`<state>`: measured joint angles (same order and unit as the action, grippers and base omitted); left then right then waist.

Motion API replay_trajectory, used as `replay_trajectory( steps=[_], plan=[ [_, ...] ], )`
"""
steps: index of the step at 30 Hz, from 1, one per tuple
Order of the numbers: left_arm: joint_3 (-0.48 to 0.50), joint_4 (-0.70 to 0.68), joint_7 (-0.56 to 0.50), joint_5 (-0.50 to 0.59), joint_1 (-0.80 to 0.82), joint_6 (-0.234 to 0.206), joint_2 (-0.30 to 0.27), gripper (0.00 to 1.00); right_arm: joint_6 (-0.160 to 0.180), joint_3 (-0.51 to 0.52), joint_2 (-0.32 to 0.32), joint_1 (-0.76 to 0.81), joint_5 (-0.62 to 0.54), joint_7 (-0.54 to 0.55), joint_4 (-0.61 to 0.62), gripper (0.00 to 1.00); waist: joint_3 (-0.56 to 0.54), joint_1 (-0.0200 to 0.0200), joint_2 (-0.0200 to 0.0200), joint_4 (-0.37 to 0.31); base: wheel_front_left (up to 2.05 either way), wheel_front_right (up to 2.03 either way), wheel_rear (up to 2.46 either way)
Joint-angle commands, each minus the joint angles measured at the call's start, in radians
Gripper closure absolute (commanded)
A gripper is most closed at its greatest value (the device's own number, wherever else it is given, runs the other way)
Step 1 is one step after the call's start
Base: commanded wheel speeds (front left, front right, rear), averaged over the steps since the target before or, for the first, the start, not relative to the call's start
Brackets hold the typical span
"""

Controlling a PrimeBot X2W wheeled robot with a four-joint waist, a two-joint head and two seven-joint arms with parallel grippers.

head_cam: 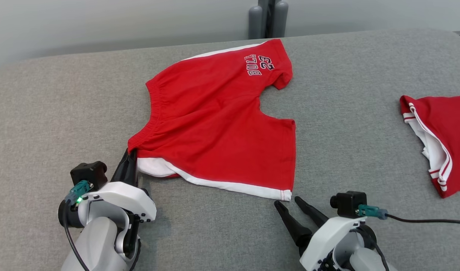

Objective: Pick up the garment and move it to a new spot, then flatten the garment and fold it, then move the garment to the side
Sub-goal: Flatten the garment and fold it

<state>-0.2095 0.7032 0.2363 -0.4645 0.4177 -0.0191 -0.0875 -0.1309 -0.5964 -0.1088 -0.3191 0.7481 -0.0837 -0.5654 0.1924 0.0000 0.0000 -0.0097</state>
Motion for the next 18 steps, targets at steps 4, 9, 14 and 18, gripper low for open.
replay_trajectory(
  steps=[4,9,14,18],
  plan=[
    [-0.011,-0.018,-0.011,0.004,-0.011,-0.006,-0.003,1.00,0.000,-0.012,0.012,-0.026,0.030,0.000,-0.043,0.00,0.007,0.0000,0.0000,0.017,0.00,0.00,0.00],
    [-0.024,-0.033,-0.019,0.006,-0.018,-0.004,-0.003,1.00,0.000,-0.019,0.029,-0.051,0.074,-0.015,-0.088,0.00,0.012,0.0000,0.0000,0.028,0.00,0.00,0.00],
    [-0.032,-0.045,-0.023,0.003,-0.031,-0.003,-0.014,1.00,0.000,-0.060,0.036,-0.063,0.092,-0.025,-0.139,1.00,0.008,0.0000,0.0000,0.031,0.00,0.00,0.00],
    [-0.031,-0.050,-0.028,-0.004,-0.044,-0.008,-0.021,1.00,0.000,-0.071,0.023,-0.081,0.097,-0.050,-0.153,1.00,-0.005,0.0000,0.0000,0.028,0.00,0.00,0.00]
  ],
)
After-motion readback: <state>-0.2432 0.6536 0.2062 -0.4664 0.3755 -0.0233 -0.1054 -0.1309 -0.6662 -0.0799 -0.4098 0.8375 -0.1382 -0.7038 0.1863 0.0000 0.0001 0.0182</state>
